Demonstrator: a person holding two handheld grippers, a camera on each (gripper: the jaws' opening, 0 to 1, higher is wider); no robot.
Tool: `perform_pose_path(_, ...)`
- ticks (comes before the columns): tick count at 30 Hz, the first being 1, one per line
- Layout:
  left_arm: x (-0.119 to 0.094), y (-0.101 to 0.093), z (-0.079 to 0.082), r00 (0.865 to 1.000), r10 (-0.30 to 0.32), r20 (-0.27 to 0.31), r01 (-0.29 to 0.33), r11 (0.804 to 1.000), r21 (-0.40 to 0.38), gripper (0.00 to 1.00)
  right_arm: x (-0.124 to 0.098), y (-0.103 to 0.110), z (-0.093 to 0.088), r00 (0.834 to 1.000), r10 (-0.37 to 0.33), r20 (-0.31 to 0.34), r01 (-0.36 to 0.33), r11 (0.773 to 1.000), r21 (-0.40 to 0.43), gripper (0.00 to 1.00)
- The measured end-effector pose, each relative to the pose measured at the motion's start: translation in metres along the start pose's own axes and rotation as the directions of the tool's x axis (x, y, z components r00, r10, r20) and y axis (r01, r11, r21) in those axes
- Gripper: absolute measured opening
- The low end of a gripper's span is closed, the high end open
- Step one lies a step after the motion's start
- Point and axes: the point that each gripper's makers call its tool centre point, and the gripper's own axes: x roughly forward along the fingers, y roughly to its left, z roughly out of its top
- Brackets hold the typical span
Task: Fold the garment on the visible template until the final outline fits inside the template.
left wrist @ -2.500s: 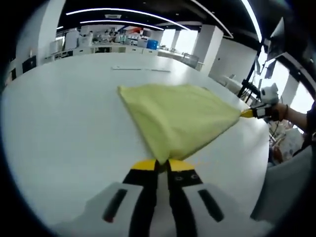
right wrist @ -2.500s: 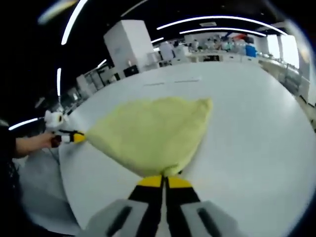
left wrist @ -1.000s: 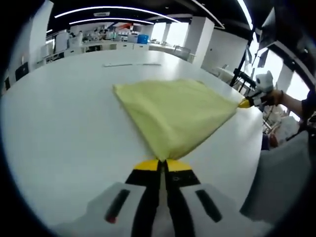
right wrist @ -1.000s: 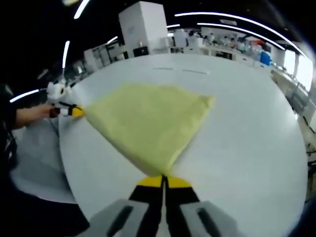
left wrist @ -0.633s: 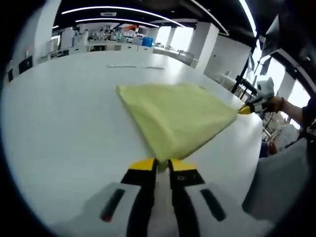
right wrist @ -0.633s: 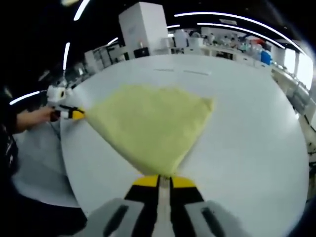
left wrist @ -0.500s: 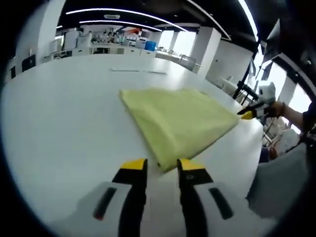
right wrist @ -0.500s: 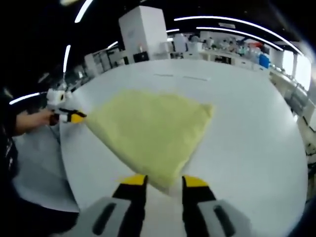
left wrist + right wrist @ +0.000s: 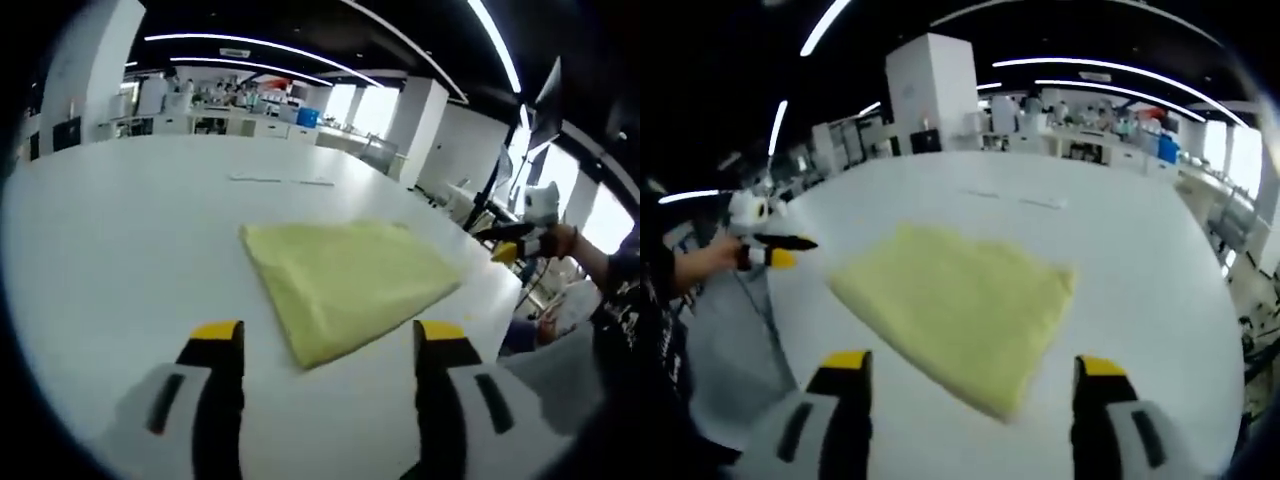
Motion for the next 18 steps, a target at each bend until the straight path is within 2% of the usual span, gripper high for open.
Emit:
perform_pose_path(2, -0.007, -0.005, 0.002, 1.000, 0.007, 0.007, -0.007, 1.000, -0.003, 0.73, -0.003, 0.006, 0.003, 1.000, 0.005, 0.001, -0.005, 1.000, -0.003, 0.87)
perform_pose_path(7, -0.020, -0.003, 0.007, 0.999, 0.046, 0.027, -0.046, 0.999, -0.024, 0.87, -0.011, 0.023, 0.009, 1.000, 0.021, 0.012, -0.021, 1.000, 0.001, 0.94)
perform_pose_path(11, -0.028, -0.009, 0.009, 0.997, 0.067, 0.043, -0.067, 0.998, -0.022, 0.93, -0.013, 0.033, 0.002, 0.999, 0.034, -0.005, -0.034, 0.999, 0.022, 0.99)
perform_pose_path(14, -0.029, -0.005, 0.005, 0.995, 0.093, 0.033, -0.093, 0.996, -0.009, 0.97, -0.014, 0.037, -0.003, 1.000, 0.025, -0.014, -0.025, 1.000, 0.018, 1.00)
perform_pose_path(18, -0.030, -0.008, 0.002, 0.995, 0.091, 0.030, -0.090, 0.996, -0.014, 0.99, -0.015, 0.043, -0.003, 0.999, 0.043, 0.027, -0.044, 0.998, 0.045, 1.00)
